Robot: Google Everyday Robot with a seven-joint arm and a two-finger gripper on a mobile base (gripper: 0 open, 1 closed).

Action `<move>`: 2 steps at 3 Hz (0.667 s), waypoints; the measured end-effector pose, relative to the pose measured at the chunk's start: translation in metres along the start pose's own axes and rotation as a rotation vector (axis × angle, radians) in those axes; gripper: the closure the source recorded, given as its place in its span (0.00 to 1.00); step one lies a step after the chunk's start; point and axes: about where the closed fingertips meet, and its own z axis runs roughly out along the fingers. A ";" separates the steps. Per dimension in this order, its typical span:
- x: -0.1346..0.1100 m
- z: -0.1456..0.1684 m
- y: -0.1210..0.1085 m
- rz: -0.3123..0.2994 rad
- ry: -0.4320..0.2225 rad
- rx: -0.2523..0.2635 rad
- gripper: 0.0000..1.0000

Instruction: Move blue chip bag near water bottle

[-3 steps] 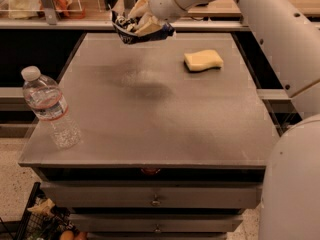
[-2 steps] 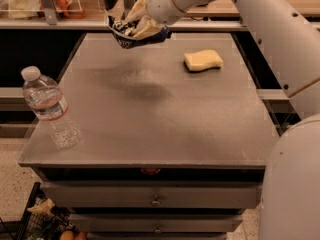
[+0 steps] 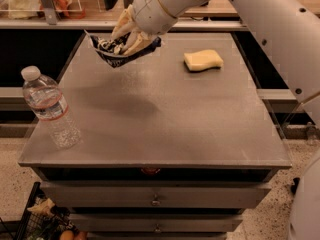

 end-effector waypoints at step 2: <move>-0.038 0.043 0.048 -0.038 -0.151 -0.129 1.00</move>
Offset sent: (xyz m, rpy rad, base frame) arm -0.0741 0.0447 -0.0679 0.0104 0.1649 0.2577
